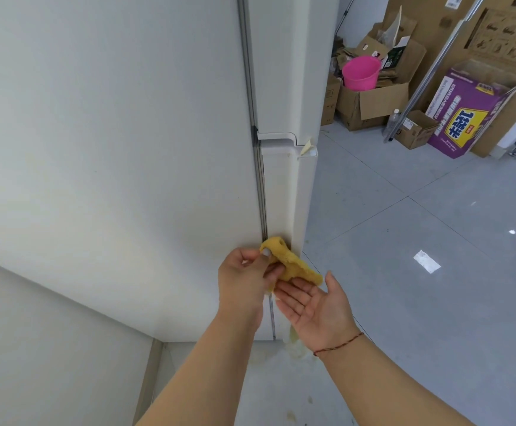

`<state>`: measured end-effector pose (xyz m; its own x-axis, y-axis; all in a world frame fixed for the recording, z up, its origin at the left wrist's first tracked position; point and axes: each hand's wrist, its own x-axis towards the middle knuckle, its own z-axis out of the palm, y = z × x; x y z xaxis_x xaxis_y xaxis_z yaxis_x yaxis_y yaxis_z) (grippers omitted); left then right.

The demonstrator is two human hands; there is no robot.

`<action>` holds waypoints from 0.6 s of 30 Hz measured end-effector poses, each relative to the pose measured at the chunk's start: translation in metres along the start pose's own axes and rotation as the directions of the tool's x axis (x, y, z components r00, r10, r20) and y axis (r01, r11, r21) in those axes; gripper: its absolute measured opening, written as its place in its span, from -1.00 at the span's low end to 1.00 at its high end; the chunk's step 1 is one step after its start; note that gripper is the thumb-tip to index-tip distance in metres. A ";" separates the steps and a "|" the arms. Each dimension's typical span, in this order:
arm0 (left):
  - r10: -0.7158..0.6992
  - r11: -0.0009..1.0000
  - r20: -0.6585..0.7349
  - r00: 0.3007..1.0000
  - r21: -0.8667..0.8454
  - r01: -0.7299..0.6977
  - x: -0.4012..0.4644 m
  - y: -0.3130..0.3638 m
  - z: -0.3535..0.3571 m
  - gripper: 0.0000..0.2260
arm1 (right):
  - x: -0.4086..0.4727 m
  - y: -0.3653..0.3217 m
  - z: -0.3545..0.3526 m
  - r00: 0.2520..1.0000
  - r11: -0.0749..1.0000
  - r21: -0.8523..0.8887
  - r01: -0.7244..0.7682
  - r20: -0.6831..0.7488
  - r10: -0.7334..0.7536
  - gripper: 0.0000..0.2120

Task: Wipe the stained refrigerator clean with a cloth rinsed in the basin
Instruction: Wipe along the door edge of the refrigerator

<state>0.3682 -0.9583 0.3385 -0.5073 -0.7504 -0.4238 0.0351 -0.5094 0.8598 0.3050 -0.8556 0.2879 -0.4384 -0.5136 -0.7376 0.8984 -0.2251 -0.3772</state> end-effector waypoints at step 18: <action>-0.053 0.997 0.257 0.965 0.075 0.035 0.000 -0.093 -0.101 -0.75 | 0.035 0.037 -0.034 0.981 0.981 -0.010 -0.192 -0.003 0.192 -0.41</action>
<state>0.4518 -0.9534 0.2296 -0.7130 -0.5885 -0.3812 -0.0475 -0.5018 0.8637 0.3217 -0.8535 0.2295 -0.2577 -0.5452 -0.7977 0.9655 -0.1137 -0.2342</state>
